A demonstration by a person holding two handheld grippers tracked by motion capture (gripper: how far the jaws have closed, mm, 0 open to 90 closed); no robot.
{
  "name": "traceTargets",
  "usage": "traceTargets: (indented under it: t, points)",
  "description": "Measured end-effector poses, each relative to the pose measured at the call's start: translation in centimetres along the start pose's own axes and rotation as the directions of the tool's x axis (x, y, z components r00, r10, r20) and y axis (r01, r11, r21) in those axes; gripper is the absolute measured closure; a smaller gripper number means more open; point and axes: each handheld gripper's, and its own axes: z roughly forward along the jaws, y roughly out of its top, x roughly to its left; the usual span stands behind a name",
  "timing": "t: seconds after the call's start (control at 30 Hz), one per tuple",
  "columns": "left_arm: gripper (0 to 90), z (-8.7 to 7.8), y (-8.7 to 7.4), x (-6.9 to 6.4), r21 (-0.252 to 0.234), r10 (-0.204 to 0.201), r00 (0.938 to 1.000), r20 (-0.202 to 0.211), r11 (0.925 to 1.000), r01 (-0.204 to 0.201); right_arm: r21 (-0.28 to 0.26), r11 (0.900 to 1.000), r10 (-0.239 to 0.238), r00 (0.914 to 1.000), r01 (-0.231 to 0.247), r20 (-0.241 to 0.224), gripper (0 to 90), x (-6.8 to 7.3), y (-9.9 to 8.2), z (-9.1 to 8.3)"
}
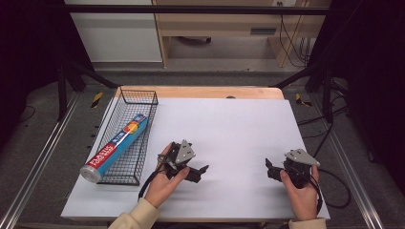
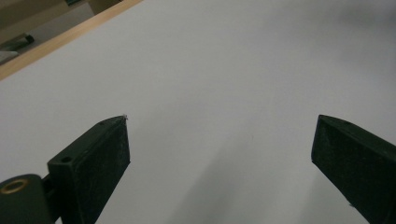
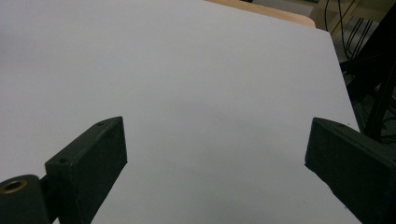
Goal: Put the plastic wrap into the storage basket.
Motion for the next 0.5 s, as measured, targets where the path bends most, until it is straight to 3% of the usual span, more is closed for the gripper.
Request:
traceTargets:
  t: [0.17, 0.33, 0.5]
  points:
    - [4.4, -0.7, -1.5, 0.4, -0.003, -0.013, 0.9998, -0.012, 0.9999, 0.013, -0.003, 1.0, -0.007, 1.0, 0.007, 0.006, 5.7, -0.3, -0.6, 0.4]
    - [4.4, -2.6, -2.3, 0.3, -0.061, -0.023, 0.9993, -0.031, 0.9979, 0.021, 0.002, 1.0, -0.001, 0.9999, 0.001, 0.016, 5.1, -0.6, -1.1, 1.3]
    - [4.4, -3.8, -2.4, 0.0, -0.06, 0.002, 0.9996, -0.027, 0.9982, -0.004, 0.013, 0.9996, 0.023, 0.9995, -0.023, 0.024, 5.1, -1.1, -1.5, 2.2]
